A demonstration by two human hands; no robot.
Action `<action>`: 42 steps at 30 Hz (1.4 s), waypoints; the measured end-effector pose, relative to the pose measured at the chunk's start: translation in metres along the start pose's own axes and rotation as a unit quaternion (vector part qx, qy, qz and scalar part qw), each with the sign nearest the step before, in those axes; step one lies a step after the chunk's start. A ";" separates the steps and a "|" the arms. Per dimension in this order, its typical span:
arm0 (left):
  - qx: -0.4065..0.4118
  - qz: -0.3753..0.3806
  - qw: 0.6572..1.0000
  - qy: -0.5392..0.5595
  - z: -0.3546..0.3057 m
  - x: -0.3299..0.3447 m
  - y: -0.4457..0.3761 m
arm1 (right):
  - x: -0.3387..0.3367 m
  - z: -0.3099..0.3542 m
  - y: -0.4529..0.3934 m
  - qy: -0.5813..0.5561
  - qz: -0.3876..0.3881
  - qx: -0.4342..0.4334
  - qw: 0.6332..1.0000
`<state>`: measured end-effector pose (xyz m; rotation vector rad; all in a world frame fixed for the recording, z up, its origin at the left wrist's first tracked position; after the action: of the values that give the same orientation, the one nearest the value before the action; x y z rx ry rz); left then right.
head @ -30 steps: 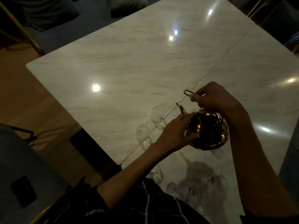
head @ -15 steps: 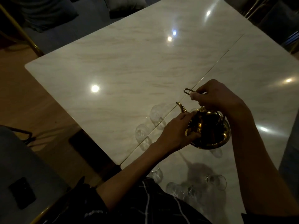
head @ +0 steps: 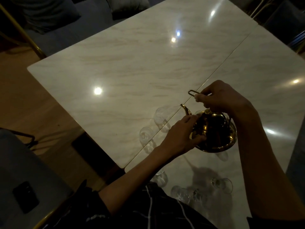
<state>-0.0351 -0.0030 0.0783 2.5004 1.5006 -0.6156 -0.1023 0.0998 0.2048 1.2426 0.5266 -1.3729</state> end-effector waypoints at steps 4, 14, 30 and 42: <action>0.001 -0.001 1.000 0.002 -0.001 0.000 0.001 | 0.000 0.001 0.001 -0.001 0.001 0.003 1.000; 0.004 0.010 1.000 0.011 -0.001 0.004 0.000 | -0.002 -0.003 0.003 0.005 -0.011 0.009 1.000; 0.008 -0.001 1.000 0.016 -0.003 0.004 0.002 | -0.003 -0.006 0.001 -0.002 -0.016 0.008 1.000; 0.001 -0.001 1.000 0.018 -0.002 0.004 0.002 | 0.001 -0.006 0.000 -0.003 -0.011 0.007 1.000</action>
<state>-0.0310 -0.0003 0.0780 2.5256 1.5151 -0.5768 -0.0995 0.1043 0.2018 1.2469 0.5285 -1.4013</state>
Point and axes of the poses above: each hand's wrist, its own y-axis away from the middle knuckle, its own x-axis out of the palm, z = x × y, the point moved 4 cm from there along -y, towards the middle knuckle, and after that the axes turned 6 degrees about -z, right-handed, at the moved point
